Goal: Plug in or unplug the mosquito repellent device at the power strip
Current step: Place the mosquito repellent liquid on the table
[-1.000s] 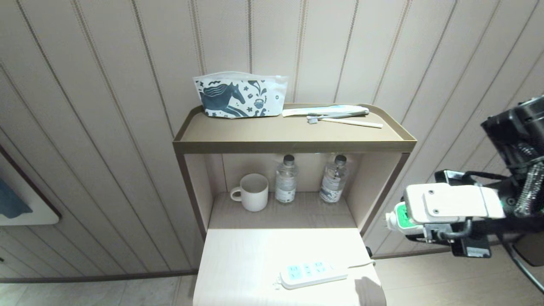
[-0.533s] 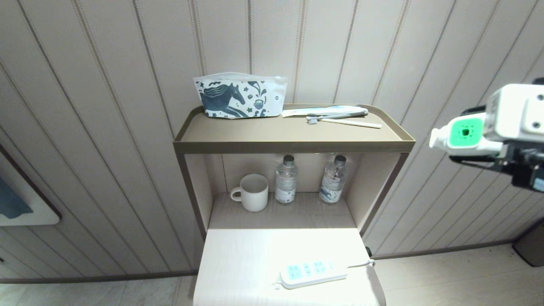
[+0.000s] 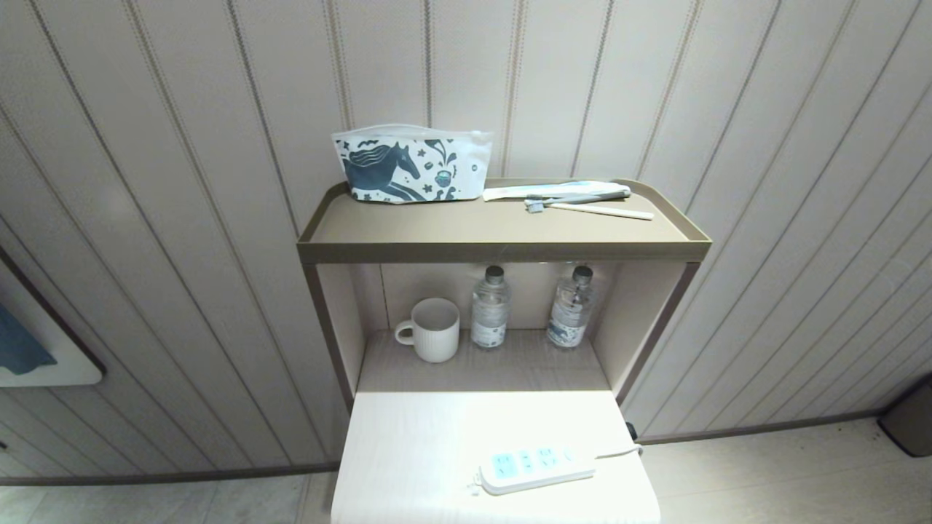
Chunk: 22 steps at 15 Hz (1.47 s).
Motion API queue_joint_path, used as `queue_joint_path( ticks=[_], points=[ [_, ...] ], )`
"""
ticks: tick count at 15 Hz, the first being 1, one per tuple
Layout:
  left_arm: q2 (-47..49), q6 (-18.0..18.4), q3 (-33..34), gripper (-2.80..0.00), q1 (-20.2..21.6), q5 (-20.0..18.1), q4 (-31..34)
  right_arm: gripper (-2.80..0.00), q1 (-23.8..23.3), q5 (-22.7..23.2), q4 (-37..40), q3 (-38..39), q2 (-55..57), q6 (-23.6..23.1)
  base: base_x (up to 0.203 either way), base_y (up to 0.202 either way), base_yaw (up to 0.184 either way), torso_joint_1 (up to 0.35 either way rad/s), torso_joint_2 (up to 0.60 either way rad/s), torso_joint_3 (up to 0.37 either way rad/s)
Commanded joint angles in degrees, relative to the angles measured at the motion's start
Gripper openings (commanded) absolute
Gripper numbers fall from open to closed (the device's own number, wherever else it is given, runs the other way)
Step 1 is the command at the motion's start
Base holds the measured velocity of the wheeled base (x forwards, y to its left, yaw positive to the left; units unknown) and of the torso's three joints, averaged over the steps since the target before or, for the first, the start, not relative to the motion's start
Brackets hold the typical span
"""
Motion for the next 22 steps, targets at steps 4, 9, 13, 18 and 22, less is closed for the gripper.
queue_joint_path(
  ticks=[4, 9, 13, 18, 22],
  points=[
    [-0.4, -4.2, 0.2, -2.8, 0.0, -4.0, 2.1, -2.8, 11.8, -2.2, -0.9, -10.6, 0.4, 6.2, 0.0, 0.0, 0.0, 0.0, 0.0, 0.0],
    [-0.3, -7.1, 0.5, -2.8, 0.1, -3.5, 1.8, -2.8, 21.5, -4.8, -0.8, 0.5, -2.1, 37.2, 0.0, 0.0, 0.0, 0.0, 0.0, 0.0],
    [-0.3, 7.7, 0.4, -2.8, 0.1, -3.2, 1.7, -2.8, 13.5, -6.2, -7.6, 29.9, -6.5, 46.8, 0.0, 0.0, 0.0, 0.0, 0.0, 0.0],
    [-0.3, 11.2, 1.4, -2.8, 0.0, -3.6, 1.6, -2.8, 2.4, -6.8, -34.9, 55.4, -3.6, 48.6, 0.0, 0.0, 0.0, 0.0, 0.0, 0.0],
    [-0.3, 15.9, 2.1, -2.8, 0.1, -5.4, -0.5, -2.8, 1.6, -8.2, -40.2, 65.3, -3.2, 54.5, 0.0, 0.0, 0.0, 0.0, 0.0, 0.0]
  ],
)
